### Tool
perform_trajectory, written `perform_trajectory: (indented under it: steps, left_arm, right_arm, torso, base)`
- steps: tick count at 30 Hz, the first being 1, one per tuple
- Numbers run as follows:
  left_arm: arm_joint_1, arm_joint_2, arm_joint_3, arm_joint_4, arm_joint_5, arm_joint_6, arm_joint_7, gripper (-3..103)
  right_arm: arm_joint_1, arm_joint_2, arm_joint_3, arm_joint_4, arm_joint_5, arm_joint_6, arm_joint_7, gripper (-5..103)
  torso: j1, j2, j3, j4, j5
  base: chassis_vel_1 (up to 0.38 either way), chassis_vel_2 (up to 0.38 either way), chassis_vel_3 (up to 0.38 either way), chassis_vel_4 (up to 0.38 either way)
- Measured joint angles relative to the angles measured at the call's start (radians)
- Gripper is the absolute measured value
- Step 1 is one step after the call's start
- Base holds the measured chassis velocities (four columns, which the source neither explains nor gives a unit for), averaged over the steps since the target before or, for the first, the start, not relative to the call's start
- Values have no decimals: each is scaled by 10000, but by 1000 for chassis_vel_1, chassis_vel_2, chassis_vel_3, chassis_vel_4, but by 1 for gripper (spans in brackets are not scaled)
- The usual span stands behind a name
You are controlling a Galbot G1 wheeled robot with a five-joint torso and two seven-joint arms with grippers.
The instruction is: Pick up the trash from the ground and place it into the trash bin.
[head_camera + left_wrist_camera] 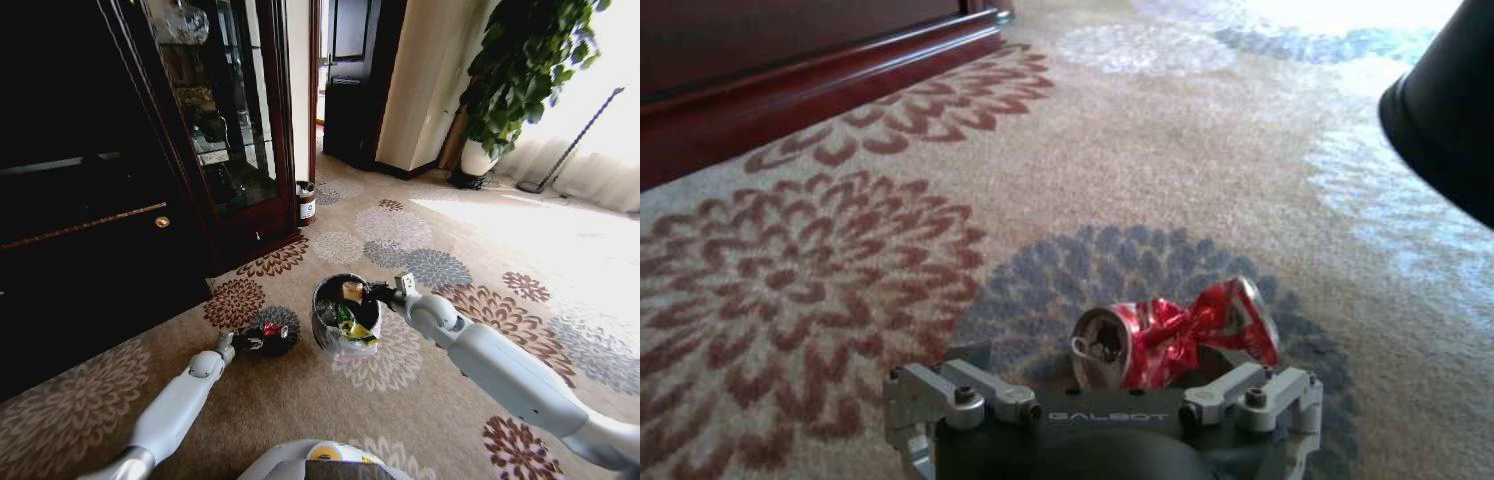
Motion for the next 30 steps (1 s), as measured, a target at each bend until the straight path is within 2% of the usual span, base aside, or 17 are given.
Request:
perform_trajectory:
  steps: [3,8,10,11,14,15,17,21,22,23,24,26,28,29,30]
  left_arm:
    - [-106,-108,69,105,-75,-273,333,100]
    - [-301,-298,125,414,-97,-274,334,103]
    - [-519,-453,148,811,-107,-370,320,97]
    - [-519,-453,148,811,-107,-370,320,97]
    - [-752,-608,152,1226,-163,-423,267,84]
    - [-752,-608,152,1226,-163,-423,267,84]
    - [-829,-646,161,1364,-175,-423,258,72]
    - [-872,-671,164,1441,-177,-423,258,72]
    - [-922,-719,166,1529,-180,-416,260,56]
    - [-953,-770,166,1580,-200,-408,267,50]
    - [-953,-770,166,1580,-200,-408,267,50]
    - [-977,-827,246,1573,-539,-295,300,39]
    - [-993,-857,261,1577,-599,-268,302,39]
    - [-1032,-906,270,1622,-640,-246,309,28]
    - [-1058,-941,271,1669,-649,-240,310,23]
  right_arm:
    - [263,97,-239,-206,35,-7,6,2]
    - [544,224,-439,-384,118,-17,8,2]
    - [739,274,-563,-510,183,-19,7,2]
    - [739,274,-563,-510,183,-19,7,2]
    - [1007,304,-698,-758,212,-20,-81,2]
    - [1007,304,-698,-758,212,-20,-81,2]
    - [1107,370,-726,-874,229,-20,-120,2]
    - [1170,419,-760,-943,240,-20,-153,2]
    - [1271,483,-822,-1024,243,-21,-203,2]
    - [1375,550,-890,-1093,244,-21,-233,2]
    - [1375,550,-890,-1093,244,-21,-233,2]
    - [1583,674,-1000,-1204,271,-20,-261,2]
    - [1632,698,-1023,-1229,279,-20,-266,2]
    - [1701,724,-1056,-1254,297,-20,-273,2]
    - [1760,737,-1084,-1271,315,-18,-282,2]
  torso:
    - [0,0,0,-1,-1]
    - [0,0,0,0,-1]
    - [0,0,0,1,-1]
    - [0,0,0,1,-1]
    - [0,0,0,-2,-2]
    - [0,0,0,-2,-2]
    - [0,0,0,-3,-2]
    - [0,0,0,-1,-1]
    - [0,0,0,0,0]
    - [0,0,-1,0,-2]
    - [0,0,-1,0,-2]
    - [0,0,-1,0,0]
    - [0,0,-1,1,-1]
    - [0,0,-1,0,-2]
    - [0,0,-1,0,-1]
  base:
    - [0,0,0,0]
    - [0,0,0,0]
    - [0,0,0,0]
    - [0,0,0,0]
    - [0,0,0,0]
    - [0,0,0,0]
    - [0,0,0,0]
    - [0,0,0,0]
    - [0,0,0,0]
    - [0,0,0,0]
    - [0,0,0,0]
    - [0,0,0,0]
    - [0,0,0,0]
    - [0,0,0,0]
    - [0,0,0,0]
